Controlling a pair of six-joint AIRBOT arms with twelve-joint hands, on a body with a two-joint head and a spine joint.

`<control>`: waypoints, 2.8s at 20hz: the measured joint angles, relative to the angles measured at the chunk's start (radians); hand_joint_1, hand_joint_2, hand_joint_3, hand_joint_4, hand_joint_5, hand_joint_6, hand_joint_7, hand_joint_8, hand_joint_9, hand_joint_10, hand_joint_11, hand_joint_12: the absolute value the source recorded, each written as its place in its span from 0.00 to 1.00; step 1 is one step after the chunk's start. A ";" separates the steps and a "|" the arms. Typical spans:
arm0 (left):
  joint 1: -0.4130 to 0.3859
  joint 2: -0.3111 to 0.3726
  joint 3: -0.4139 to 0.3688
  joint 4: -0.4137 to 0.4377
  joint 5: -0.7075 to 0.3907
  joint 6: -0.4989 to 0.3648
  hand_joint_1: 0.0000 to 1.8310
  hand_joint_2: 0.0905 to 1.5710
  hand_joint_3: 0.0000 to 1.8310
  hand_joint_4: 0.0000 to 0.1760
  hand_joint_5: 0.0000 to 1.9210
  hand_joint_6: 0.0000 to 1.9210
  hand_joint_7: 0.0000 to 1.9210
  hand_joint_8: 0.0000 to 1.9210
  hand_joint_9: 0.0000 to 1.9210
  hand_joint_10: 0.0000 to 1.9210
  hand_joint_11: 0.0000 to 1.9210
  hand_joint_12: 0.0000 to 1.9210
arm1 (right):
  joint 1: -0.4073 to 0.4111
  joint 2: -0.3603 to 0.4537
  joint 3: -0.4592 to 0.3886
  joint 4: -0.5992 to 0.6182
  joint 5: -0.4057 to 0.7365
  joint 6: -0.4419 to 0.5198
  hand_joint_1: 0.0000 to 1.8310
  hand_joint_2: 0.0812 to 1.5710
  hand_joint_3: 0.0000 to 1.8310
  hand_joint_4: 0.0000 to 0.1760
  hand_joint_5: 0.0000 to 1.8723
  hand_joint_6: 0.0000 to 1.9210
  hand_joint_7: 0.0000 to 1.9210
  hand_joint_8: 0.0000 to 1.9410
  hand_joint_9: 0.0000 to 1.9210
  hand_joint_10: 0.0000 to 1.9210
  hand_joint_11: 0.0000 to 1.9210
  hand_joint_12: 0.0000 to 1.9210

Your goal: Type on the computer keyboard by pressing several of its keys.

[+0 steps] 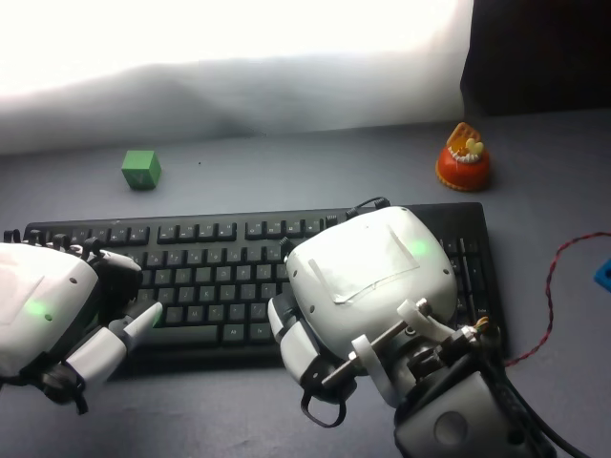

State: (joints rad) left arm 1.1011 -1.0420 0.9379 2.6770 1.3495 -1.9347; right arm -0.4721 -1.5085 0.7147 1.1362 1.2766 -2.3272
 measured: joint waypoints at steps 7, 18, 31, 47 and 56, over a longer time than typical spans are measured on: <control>0.034 0.006 -0.019 0.002 -0.001 -0.004 0.04 0.79 0.00 0.25 0.02 0.00 0.04 0.00 0.03 0.00 0.00 0.22 | -0.001 -0.017 0.017 -0.019 -0.017 0.004 0.00 0.72 0.00 0.00 0.17 0.02 0.19 0.00 0.18 0.03 0.00 0.47; 0.116 -0.034 -0.028 0.010 -0.011 0.003 0.07 0.79 0.00 0.17 0.14 0.02 0.16 0.01 0.13 0.03 0.00 0.51 | -0.029 -0.071 0.164 -0.028 -0.192 0.126 0.00 0.73 0.00 0.00 0.28 0.04 0.33 0.02 0.29 0.05 0.00 0.64; 0.077 -0.070 0.067 0.023 -0.045 0.019 0.09 0.79 0.00 0.00 0.21 0.04 0.17 0.00 0.11 0.03 0.00 0.50 | -0.083 -0.189 0.267 -0.090 -0.118 0.210 0.02 0.73 0.00 0.00 0.43 0.14 0.34 0.00 0.17 0.36 0.00 0.73; 0.075 -0.064 0.070 0.024 -0.038 0.012 0.07 0.81 0.00 0.00 0.25 0.05 0.20 0.00 0.20 0.03 0.00 0.62 | -0.042 -0.199 0.290 -0.019 -0.136 0.206 0.00 0.75 0.00 0.00 0.44 0.14 0.34 0.00 0.17 0.33 0.00 0.81; 0.072 -0.063 0.069 0.025 -0.040 0.008 0.10 0.82 0.00 0.00 0.34 0.09 0.21 0.00 0.18 0.02 0.00 0.64 | -0.034 -0.214 0.290 0.006 -0.100 0.211 0.00 0.75 0.00 0.00 0.41 0.11 0.34 0.00 0.23 0.33 0.02 0.82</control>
State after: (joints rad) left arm 1.1728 -1.1053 1.0069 2.7022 1.3098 -1.9263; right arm -0.5056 -1.7229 1.0050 1.1427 1.1770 -2.1166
